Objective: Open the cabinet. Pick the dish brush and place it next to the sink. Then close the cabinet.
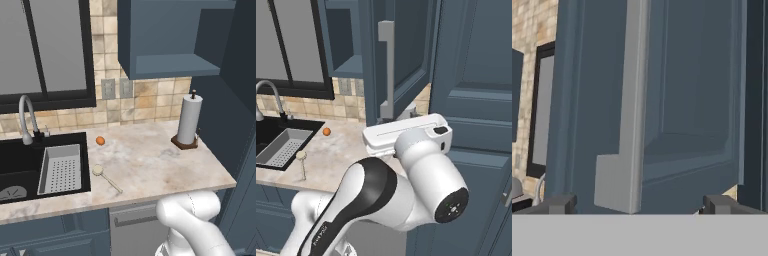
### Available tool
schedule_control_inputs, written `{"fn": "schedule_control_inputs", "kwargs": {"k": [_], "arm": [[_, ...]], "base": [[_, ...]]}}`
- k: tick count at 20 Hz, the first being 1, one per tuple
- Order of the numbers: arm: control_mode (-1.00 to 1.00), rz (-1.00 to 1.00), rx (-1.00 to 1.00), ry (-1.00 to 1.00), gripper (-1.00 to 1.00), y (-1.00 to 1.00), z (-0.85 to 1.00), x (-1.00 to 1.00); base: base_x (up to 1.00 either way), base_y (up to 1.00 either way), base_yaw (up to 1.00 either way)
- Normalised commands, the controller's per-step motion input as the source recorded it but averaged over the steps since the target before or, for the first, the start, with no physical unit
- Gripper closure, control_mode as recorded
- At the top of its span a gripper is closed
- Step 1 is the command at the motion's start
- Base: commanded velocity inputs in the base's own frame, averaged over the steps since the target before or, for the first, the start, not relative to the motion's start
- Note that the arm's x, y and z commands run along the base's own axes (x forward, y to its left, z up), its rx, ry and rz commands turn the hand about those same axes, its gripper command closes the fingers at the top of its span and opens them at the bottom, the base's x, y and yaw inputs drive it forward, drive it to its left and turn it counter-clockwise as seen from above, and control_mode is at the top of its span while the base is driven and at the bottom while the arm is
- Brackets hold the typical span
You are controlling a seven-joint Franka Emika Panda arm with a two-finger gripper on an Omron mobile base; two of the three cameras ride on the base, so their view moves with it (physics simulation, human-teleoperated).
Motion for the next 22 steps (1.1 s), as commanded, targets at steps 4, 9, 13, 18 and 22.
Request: {"fn": "schedule_control_inputs", "kwargs": {"k": [4,9,13,18,22], "arm": [[-1.0,0.03,0.0,0.0,-1.0,0.0,0.0,0.07],[-1.0,0.07,0.0,0.0,-1.0,0.0,0.0,0.04],[-1.0,0.1,0.0,0.0,-1.0,0.0,0.0,0.0],[-1.0,0.12,0.0,0.0,-1.0,0.13,0.0,0.0],[-1.0,0.04,0.0,0.0,-1.0,0.22,0.0,0.08]], "base": [[0.0,0.0,0.0],[0.0,0.0,0.0],[0.0,0.0,0.0],[0.0,0.0,0.0],[0.0,0.0,0.0]]}}
